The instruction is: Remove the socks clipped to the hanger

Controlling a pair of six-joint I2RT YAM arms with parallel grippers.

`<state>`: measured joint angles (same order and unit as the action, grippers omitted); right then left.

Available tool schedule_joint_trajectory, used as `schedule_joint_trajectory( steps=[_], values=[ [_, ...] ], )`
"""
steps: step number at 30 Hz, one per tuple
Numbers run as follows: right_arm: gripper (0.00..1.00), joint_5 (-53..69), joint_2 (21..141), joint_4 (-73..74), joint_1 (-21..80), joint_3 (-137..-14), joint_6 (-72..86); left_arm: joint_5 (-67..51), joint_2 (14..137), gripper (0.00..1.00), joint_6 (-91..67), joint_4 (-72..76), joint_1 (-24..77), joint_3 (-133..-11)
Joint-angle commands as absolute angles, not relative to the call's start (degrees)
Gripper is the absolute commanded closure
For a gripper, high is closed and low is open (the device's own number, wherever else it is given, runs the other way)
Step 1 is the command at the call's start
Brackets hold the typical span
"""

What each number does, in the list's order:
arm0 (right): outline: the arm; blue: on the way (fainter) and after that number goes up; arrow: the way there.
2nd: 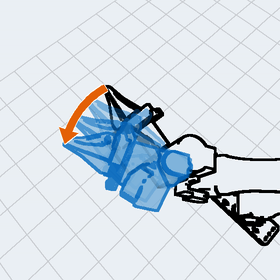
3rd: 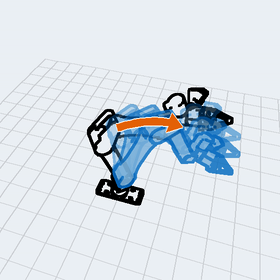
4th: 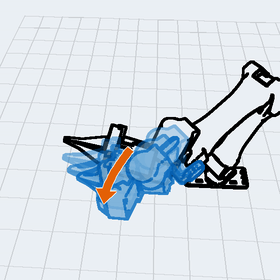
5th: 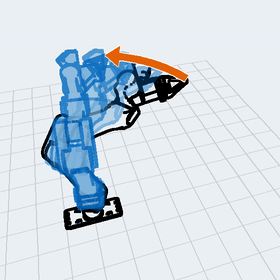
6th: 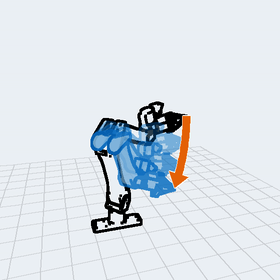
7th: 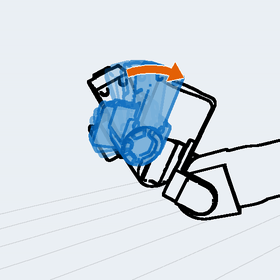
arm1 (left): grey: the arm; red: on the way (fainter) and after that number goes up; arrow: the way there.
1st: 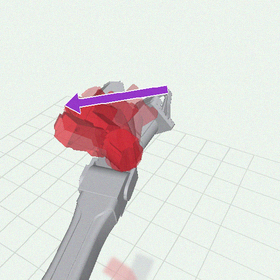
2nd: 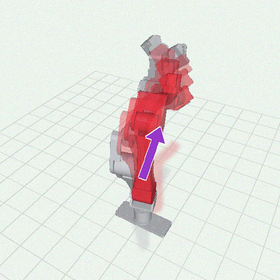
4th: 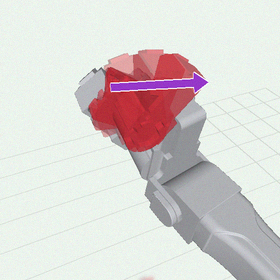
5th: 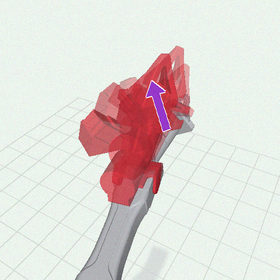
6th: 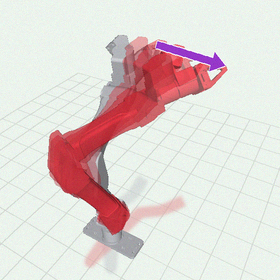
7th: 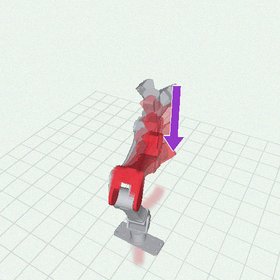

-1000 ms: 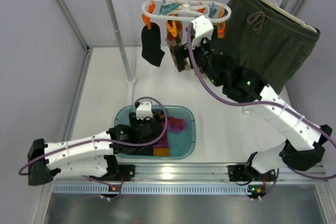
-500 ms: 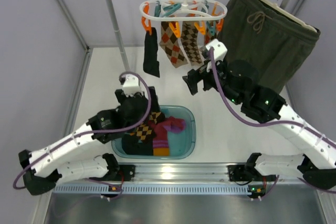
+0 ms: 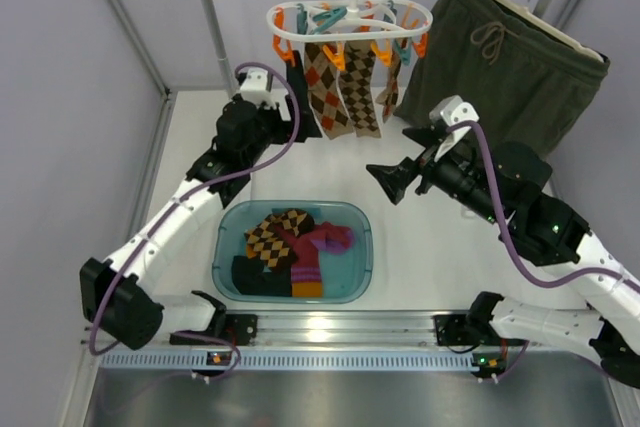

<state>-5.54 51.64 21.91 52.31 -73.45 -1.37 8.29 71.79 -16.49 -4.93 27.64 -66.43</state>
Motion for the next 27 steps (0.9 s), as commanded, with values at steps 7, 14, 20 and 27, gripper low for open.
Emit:
schedule_joint_trajectory(
  steps=[7, 14, 20, 27],
  values=[
    [0.01, -6.85, 55.80, 14.50, 51.94, -78.80, 3.86, 7.62, 77.52, 1.00, -12.58, 11.07, 30.05, -66.46],
    [0.04, -14.93, 69.51, 17.12, 51.94, -95.08, 5.54, 34.51, 76.72, 1.00, -6.50, 17.40, 46.13, -64.07],
    [0.15, -15.29, 79.95, 26.35, 52.38, -113.35, 1.59, 45.26, 79.97, 1.00, -6.68, 17.40, 50.89, -64.77],
    [0.24, -16.26, 91.05, 34.89, 53.35, -129.02, -2.37, 49.22, 84.10, 1.00, -6.33, 17.40, 53.52, -66.62]
  ],
)
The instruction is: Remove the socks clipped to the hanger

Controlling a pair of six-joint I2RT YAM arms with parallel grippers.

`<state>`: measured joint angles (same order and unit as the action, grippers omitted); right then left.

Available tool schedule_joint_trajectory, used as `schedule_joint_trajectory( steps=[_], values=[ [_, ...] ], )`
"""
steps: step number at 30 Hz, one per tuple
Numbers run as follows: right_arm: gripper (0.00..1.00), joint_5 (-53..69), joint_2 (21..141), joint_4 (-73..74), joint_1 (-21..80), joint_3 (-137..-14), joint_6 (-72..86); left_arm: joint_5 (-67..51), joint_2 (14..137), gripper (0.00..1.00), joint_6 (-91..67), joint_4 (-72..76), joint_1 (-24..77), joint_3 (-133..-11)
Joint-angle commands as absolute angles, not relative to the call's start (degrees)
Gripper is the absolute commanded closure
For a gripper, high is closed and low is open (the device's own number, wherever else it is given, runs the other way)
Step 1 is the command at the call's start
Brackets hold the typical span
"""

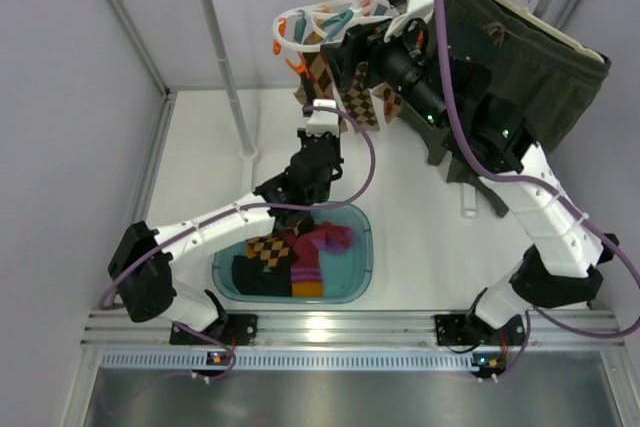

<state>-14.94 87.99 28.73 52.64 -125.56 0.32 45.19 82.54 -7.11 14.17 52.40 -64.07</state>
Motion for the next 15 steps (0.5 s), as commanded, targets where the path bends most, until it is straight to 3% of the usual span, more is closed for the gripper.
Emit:
schedule_joint_trajectory(
  steps=[1, 7, 15],
  values=[
    [0.24, -16.35, 91.40, 34.11, 53.44, -129.37, -2.55, 49.22, 84.55, 1.00, -5.89, 17.40, 53.61, -67.14],
    [0.25, -21.97, 100.79, 38.40, 55.37, -137.97, -8.43, 50.45, 88.24, 1.00, -3.43, 17.40, 55.19, -69.69],
    [0.28, -26.89, 102.92, 36.83, 55.46, -134.31, -10.63, 47.82, 89.30, 1.00, -3.08, 17.31, 55.28, -71.02]
  ],
)
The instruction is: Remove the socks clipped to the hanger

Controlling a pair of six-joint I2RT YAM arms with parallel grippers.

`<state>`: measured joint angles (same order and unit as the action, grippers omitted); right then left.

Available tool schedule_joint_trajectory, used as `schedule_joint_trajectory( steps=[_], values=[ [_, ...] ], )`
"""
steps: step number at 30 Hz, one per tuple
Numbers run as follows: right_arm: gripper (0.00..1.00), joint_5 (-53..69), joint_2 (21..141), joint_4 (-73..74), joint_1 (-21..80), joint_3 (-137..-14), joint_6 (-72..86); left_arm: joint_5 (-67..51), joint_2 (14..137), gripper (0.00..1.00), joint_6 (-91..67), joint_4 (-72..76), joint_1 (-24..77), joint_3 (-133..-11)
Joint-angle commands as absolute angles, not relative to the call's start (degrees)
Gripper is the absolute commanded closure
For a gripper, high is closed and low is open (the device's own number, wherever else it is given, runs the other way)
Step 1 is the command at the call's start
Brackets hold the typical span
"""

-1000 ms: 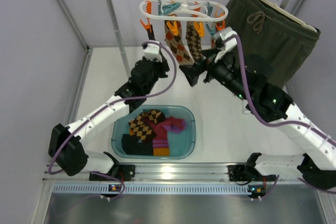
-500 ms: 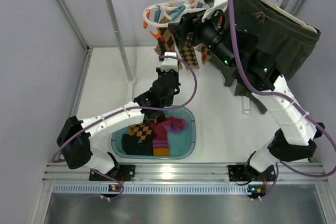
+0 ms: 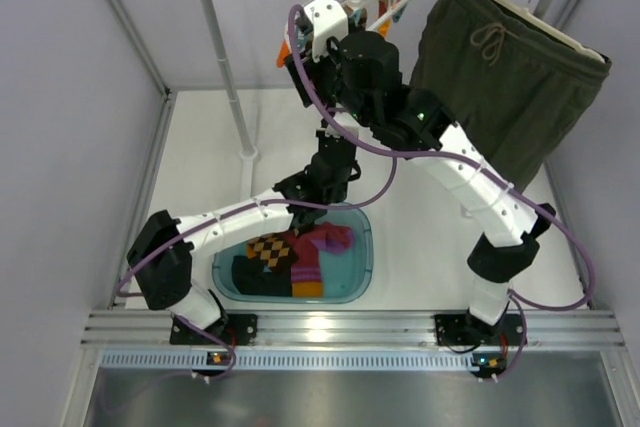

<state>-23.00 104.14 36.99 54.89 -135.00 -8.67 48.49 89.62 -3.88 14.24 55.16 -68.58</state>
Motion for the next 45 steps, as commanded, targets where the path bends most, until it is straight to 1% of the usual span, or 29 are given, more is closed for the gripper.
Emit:
schedule_joint_trajectory(
  steps=[1, 5, 6, 10, 17, 28, 39, 42, 44, 45],
  values=[
    [0.28, -26.98, 102.66, 36.48, 55.46, -133.77, -10.63, 47.55, 89.12, 1.00, -3.08, 17.31, 55.28, -71.02],
    [0.29, -26.37, 100.47, 35.16, 55.46, -130.97, -9.59, 47.55, 89.21, 1.00, -2.29, 17.31, 55.28, -71.19],
    [0.29, -25.93, 99.33, 34.46, 55.46, -128.35, -9.23, 47.37, 89.38, 1.00, -1.85, 17.31, 55.37, -71.19],
    [0.25, -23.47, 92.57, 30.68, 56.25, -123.49, -8.00, 47.02, 89.82, 1.00, -1.41, 17.32, 55.28, -71.28],
    [0.23, -20.31, 87.98, 30.67, 57.22, -120.23, -7.56, 45.44, 90.18, 1.00, -1.67, 17.23, 55.28, -71.19],
    [0.28, -21.00, 93.07, 32.08, 57.04, -122.78, -8.44, 43.51, 89.03, 1.00, -2.02, 17.31, 55.46, -71.02],
    [0.33, -31.81, 99.66, 26.11, 56.60, -125.07, -10.37, 42.63, 88.95, 1.00, -1.93, 17.31, 55.99, -70.66],
    [0.42, -35.94, 101.07, 22.86, 56.60, -124.89, -11.77, 42.36, 89.03, 1.00, -1.85, 17.31, 56.07, -70.66],
    [0.44, -37.79, 101.86, 21.37, 56.60, -125.24, -12.65, 42.54, 88.95, 1.00, -1.67, 17.32, 56.16, -70.49],
    [0.47, -38.05, 102.39, 20.92, 56.69, -125.33, -13.09, 42.54, 89.03, 1.00, -1.67, 17.31, 56.16, -70.40]
  ],
)
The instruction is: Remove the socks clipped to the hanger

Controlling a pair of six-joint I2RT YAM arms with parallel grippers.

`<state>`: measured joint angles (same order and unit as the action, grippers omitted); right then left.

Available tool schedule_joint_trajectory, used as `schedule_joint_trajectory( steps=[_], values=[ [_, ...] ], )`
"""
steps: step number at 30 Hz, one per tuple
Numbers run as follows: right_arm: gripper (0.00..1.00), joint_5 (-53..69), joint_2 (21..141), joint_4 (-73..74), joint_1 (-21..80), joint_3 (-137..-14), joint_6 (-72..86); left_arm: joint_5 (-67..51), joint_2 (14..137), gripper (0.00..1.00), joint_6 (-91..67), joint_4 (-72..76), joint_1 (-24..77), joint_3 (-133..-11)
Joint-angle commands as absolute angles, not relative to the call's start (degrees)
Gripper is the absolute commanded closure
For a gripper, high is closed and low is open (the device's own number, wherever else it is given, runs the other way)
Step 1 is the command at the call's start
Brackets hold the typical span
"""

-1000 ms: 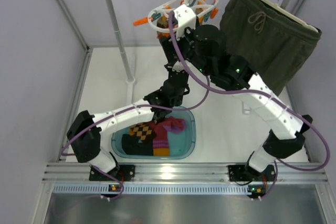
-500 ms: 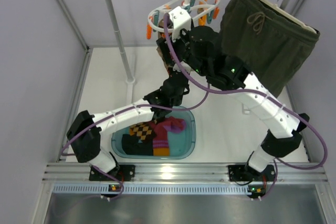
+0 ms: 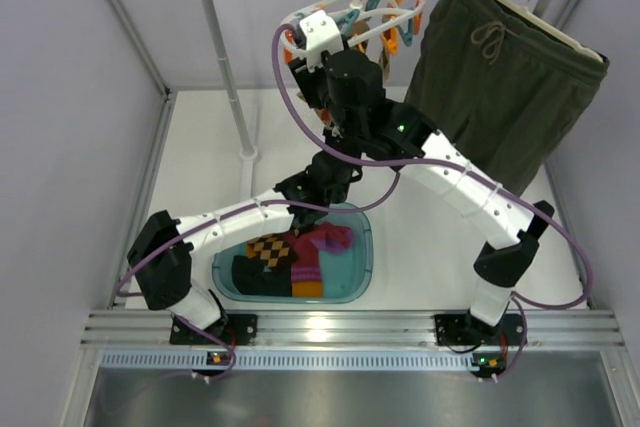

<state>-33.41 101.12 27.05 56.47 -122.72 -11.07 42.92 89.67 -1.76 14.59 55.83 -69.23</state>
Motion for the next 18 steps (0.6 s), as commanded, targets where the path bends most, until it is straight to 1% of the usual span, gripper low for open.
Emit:
schedule_joint_trajectory(
  steps=[1, 5, 6, 8, 9, 11, 12, 13, 18],
  values=[
    [0.49, -38.40, 102.65, 20.40, 56.69, -125.33, -13.18, 42.71, 88.86, 1.00, -1.67, 17.40, 56.16, -70.31],
    [0.52, -40.16, 103.09, 18.64, 56.60, -125.33, -13.97, 42.89, 89.21, 1.00, -1.23, 17.31, 56.16, -70.22],
    [0.58, -40.17, 103.18, 18.28, 56.60, -125.33, -14.32, 42.80, 89.30, 1.00, -1.14, 17.31, 56.16, -70.31],
    [0.65, -40.60, 103.27, 18.02, 56.69, -125.24, -14.68, 42.72, 89.65, 1.00, -1.06, 17.31, 56.16, -70.40],
    [0.77, -40.52, 103.10, 17.93, 56.69, -125.24, -14.68, 42.71, 89.91, 1.00, -0.97, 17.31, 56.16, -70.57],
    [0.82, -39.82, 102.83, 17.93, 56.69, -124.72, -14.50, 42.63, 90.17, 1.00, -0.97, 17.31, 56.08, -70.58],
    [0.89, -39.03, 102.22, 18.02, 56.69, -124.54, -13.98, 42.71, 90.52, 1.00, -1.05, 17.31, 56.07, -70.66],
    [0.91, -37.81, 101.78, 18.02, 56.69, -123.58, -13.63, 42.45, 90.53, 1.00, -1.14, 17.31, 55.81, -70.49],
    [0.93, -34.55, 98.88, 17.84, 56.60, -121.29, -11.61, 40.70, 89.04, 1.00, -4.48, 17.23, 53.97, -67.07]
  ],
)
